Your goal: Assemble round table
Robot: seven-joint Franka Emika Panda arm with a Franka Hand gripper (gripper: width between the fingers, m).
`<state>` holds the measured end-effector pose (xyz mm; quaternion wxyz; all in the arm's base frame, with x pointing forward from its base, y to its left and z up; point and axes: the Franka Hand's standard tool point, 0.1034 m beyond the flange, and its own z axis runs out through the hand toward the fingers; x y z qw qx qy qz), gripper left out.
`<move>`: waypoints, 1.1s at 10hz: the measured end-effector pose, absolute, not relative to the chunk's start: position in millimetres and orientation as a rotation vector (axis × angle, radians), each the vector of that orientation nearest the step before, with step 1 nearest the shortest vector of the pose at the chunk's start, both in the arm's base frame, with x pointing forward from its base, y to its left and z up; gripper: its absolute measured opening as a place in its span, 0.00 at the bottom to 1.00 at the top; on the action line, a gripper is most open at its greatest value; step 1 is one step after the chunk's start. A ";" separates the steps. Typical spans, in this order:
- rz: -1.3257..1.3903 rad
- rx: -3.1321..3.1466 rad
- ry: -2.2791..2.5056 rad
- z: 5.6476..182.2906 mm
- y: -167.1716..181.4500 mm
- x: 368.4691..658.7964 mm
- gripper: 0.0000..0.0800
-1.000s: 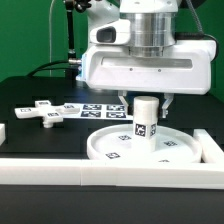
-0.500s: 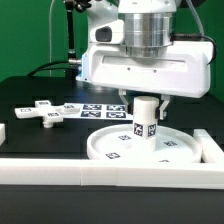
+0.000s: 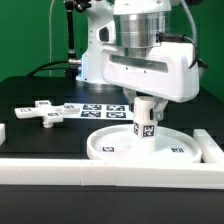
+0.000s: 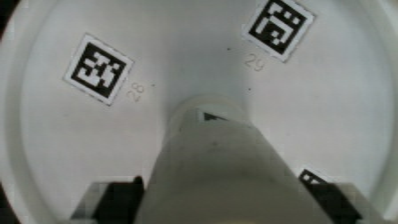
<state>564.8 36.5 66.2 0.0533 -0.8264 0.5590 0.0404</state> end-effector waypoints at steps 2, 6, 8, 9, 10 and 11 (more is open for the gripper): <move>0.139 -2.399 1.835 66.1 36.6 565.0 0.51; 0.144 -2.424 1.798 65.6 38.7 564.3 0.77; 0.161 -2.606 1.528 69.3 46.5 562.1 0.80; 0.171 -2.659 1.431 71.9 55.0 559.7 0.81; 0.163 -2.736 1.254 74.4 60.0 556.6 0.81; 0.163 -2.766 1.146 77.9 58.2 550.3 0.81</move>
Offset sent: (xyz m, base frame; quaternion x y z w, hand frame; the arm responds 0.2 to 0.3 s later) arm 0.0000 0.0000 0.0000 0.0000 0.0000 0.0000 1.0000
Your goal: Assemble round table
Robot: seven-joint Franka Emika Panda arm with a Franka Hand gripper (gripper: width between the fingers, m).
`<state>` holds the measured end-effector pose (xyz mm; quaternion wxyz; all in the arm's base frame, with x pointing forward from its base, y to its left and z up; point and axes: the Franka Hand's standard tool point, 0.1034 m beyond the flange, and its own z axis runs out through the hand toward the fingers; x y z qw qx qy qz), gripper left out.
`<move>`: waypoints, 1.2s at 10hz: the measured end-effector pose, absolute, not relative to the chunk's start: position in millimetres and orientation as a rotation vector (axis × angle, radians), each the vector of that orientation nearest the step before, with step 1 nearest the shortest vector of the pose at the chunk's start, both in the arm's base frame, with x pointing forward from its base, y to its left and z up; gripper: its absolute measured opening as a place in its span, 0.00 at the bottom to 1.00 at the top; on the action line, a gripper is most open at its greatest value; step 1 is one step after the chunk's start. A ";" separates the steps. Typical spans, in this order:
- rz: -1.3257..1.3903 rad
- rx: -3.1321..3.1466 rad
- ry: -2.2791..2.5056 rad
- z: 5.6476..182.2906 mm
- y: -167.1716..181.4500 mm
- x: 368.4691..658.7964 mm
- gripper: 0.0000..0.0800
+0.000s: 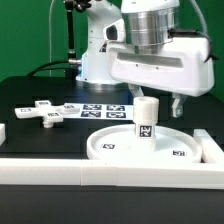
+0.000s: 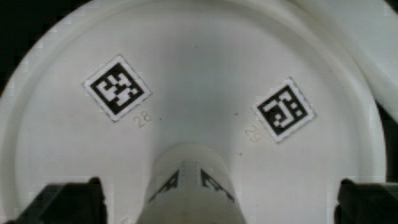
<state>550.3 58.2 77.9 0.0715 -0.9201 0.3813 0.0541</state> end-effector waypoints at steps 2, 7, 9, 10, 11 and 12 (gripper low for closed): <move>0.168 -2.747 1.147 80.4 51.7 545.6 0.81; 0.164 -2.769 1.094 77.9 51.6 543.9 0.81; 0.112 -2.864 0.820 78.3 35.2 524.5 0.81; 0.113 -2.880 0.761 84.6 22.9 512.8 0.81; 0.090 -2.910 0.611 87.7 6.6 504.5 0.81; 0.089 -2.910 0.563 85.3 -6.0 498.8 0.81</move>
Offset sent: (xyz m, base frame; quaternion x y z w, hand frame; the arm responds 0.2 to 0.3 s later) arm 0.0000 0.0000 0.0000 0.0000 0.0000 0.0000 1.0000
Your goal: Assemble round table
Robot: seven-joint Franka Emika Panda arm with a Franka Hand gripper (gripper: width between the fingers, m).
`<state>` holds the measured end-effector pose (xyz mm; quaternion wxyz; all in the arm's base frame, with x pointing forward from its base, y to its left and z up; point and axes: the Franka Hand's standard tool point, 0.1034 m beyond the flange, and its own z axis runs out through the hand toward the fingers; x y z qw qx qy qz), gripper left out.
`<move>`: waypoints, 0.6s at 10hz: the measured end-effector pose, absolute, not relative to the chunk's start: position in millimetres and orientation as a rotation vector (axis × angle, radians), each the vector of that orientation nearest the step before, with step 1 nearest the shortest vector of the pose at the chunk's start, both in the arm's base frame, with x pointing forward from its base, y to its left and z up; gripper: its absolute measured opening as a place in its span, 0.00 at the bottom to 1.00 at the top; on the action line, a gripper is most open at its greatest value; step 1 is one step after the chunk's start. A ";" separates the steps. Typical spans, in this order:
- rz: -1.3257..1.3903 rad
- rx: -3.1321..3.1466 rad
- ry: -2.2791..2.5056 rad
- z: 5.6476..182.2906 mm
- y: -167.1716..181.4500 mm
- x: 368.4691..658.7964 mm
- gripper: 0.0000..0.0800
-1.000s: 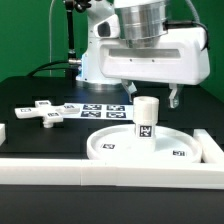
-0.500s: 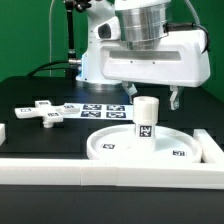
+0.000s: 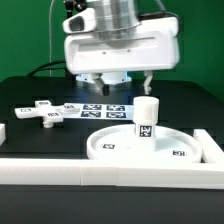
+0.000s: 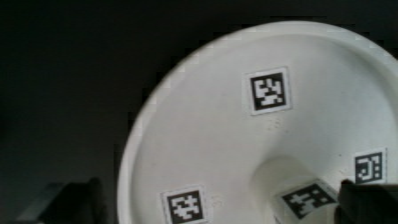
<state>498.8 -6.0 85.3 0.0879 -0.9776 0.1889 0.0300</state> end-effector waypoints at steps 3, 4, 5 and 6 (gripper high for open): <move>0.096 -2.905 0.599 84.7 1.6 500.4 0.81; 0.098 -2.905 0.598 83.9 1.7 500.1 0.81; 0.097 -2.924 0.529 79.7 1.5 497.4 0.81; 0.080 -2.942 0.441 78.1 -6.3 490.4 0.81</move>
Offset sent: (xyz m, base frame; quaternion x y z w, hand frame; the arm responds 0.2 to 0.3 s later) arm 0.0000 0.0000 0.0000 0.0000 0.0000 0.0000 1.0000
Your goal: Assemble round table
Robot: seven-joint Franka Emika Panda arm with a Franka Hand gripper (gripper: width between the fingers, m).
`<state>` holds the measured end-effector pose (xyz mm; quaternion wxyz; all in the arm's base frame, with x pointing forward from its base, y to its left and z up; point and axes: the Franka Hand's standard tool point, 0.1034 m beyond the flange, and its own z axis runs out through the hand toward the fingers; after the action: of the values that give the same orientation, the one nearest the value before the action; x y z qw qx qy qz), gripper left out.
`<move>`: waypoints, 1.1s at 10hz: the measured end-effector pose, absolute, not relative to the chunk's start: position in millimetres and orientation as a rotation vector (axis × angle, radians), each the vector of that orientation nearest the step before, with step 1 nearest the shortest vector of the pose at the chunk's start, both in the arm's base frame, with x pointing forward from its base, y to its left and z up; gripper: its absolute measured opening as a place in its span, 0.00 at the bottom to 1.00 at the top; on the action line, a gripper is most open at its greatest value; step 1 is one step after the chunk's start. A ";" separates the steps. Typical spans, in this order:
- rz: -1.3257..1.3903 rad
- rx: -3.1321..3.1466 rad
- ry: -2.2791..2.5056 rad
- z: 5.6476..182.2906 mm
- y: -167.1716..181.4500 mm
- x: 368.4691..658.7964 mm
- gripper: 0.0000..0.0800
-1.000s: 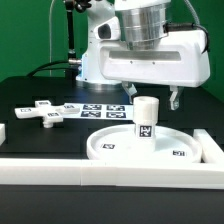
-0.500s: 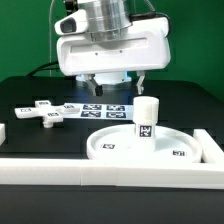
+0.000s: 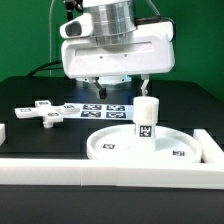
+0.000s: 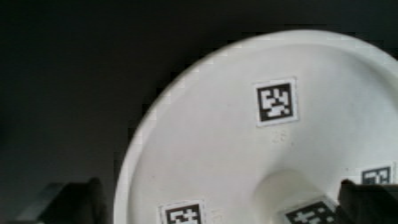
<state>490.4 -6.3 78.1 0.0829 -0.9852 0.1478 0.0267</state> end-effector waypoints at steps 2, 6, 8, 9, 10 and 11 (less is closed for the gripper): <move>0.068 -2.960 0.379 77.0 -43.2 471.5 0.81; 0.052 -2.968 0.389 73.7 -80.6 461.5 0.81; 0.054 -2.968 0.387 73.2 -80.3 461.3 0.81; 0.054 -2.968 0.387 73.0 -80.3 461.3 0.81; 0.058 -2.972 0.431 72.9 -81.0 462.3 0.81; 0.068 -3.012 0.516 71.9 -84.4 466.4 0.81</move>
Offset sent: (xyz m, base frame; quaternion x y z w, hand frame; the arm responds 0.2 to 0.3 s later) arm -0.0203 -0.0524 -0.0023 0.0201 0.0128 0.0176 0.9996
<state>466.4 -84.4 71.9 0.0426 -0.9845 0.1687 0.0221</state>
